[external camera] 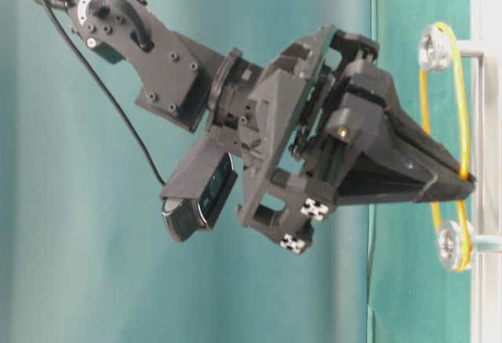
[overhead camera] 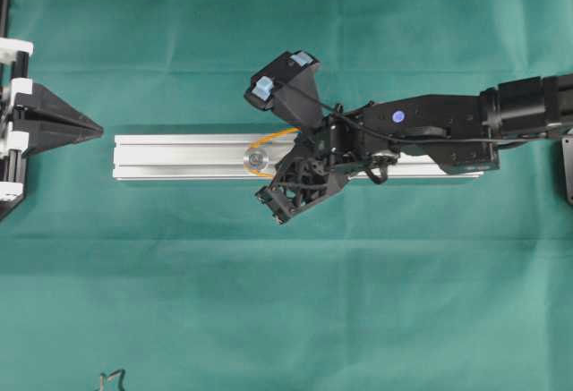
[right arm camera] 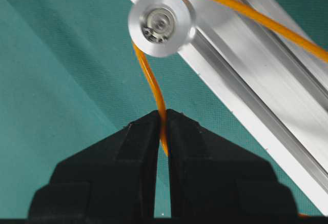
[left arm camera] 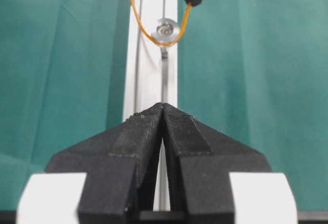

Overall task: Hook the rubber onto the shaft.
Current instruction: 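Loop the band down around the left metal peg with the right gripper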

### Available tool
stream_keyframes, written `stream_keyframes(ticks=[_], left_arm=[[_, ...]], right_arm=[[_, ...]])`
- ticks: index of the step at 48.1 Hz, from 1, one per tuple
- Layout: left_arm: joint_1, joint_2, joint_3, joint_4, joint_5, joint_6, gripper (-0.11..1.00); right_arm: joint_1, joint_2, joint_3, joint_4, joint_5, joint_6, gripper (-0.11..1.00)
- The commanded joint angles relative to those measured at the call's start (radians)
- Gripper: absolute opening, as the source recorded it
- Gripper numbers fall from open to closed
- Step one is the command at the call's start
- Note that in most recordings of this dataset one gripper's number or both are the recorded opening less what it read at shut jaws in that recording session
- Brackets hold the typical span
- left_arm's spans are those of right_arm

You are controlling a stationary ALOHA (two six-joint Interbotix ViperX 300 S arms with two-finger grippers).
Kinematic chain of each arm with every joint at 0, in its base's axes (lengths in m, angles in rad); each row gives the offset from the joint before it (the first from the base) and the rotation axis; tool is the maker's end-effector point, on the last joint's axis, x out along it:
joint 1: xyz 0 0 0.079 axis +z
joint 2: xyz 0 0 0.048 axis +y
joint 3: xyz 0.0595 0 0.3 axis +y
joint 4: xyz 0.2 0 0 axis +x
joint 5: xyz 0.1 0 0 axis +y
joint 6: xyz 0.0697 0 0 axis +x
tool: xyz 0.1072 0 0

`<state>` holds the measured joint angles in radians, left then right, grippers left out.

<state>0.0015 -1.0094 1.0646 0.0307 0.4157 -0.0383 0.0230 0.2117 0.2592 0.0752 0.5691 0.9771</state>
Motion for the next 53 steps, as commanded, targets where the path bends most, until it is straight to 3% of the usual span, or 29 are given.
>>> stream_keyframes(ticks=[1, 32, 35, 46, 48, 53], left_arm=[[0.0, 0.008, -0.012, 0.002, -0.008, 0.0, 0.0], [0.0, 0.009, -0.012, 0.002, -0.011, 0.0, 0.0], [0.0, 0.008, -0.012, 0.002, -0.011, 0.0, 0.0], [0.0, 0.008, -0.012, 0.003, -0.012, 0.0, 0.0], [0.002, 0.008, -0.012, 0.003, -0.012, 0.0, 0.0], [0.0, 0.008, -0.012, 0.002, -0.012, 0.0, 0.0]], right_arm=[[0.003, -0.041, -0.003, -0.003, -0.005, 0.0, 0.08], [0.002, -0.043, -0.002, -0.002, -0.005, -0.021, 0.09], [0.003, -0.043, -0.002, -0.003, -0.005, -0.023, 0.18], [0.003, -0.046, -0.003, -0.003, -0.006, -0.037, 0.86], [0.003, -0.048, -0.003, -0.003, -0.008, -0.04, 0.9], [0.003, -0.051, -0.003, -0.003, -0.006, -0.043, 0.87]])
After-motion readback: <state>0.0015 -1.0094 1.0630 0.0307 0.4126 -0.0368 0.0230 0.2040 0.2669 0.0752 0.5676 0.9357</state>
